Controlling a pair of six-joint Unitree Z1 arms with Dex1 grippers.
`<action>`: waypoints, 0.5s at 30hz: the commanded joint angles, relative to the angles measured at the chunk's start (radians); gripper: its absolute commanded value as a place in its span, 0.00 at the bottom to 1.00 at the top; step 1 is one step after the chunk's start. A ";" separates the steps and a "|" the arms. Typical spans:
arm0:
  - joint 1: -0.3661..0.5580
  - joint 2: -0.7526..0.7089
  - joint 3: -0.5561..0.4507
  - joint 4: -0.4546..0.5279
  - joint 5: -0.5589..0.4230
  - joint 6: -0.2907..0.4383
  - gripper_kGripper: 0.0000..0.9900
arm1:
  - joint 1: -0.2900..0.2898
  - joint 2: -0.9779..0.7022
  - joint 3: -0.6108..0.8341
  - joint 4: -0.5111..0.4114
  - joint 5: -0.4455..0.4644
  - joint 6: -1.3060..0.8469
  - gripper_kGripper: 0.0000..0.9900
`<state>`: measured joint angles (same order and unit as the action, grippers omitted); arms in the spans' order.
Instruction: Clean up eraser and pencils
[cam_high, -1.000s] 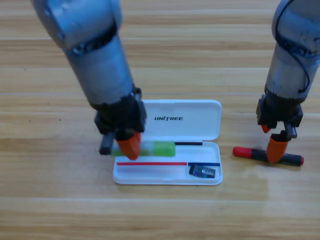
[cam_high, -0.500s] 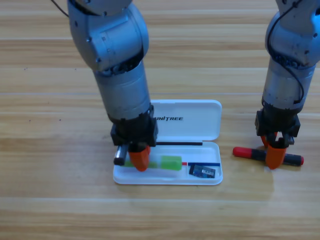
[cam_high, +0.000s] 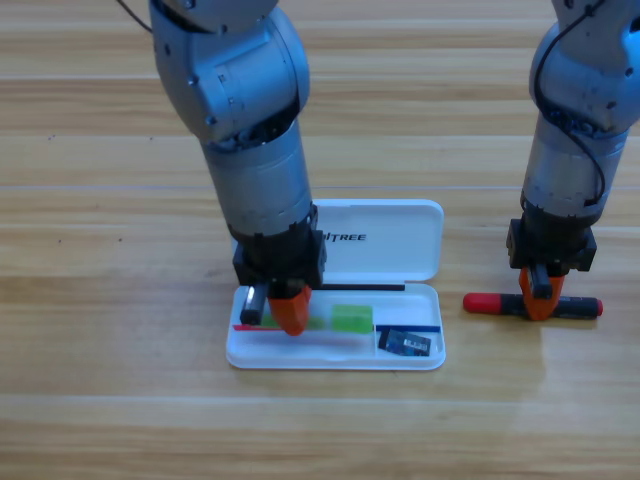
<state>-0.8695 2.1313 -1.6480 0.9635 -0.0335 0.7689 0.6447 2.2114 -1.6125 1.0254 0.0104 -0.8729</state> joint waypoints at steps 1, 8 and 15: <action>-0.005 0.055 0.005 -0.011 0.029 0.009 0.00 | -0.025 0.065 0.051 -0.016 0.003 -0.009 0.00; 0.003 0.055 0.014 -0.014 0.038 0.007 0.00 | -0.025 0.039 0.057 -0.016 0.003 -0.009 0.00; 0.001 0.053 0.019 -0.019 0.060 -0.010 0.00 | -0.023 -0.094 0.100 -0.004 0.013 -0.008 0.00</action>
<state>-0.8693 2.1321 -1.6479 0.9602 0.0035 0.7689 0.6447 2.1856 -1.5680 1.0198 0.0104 -0.8729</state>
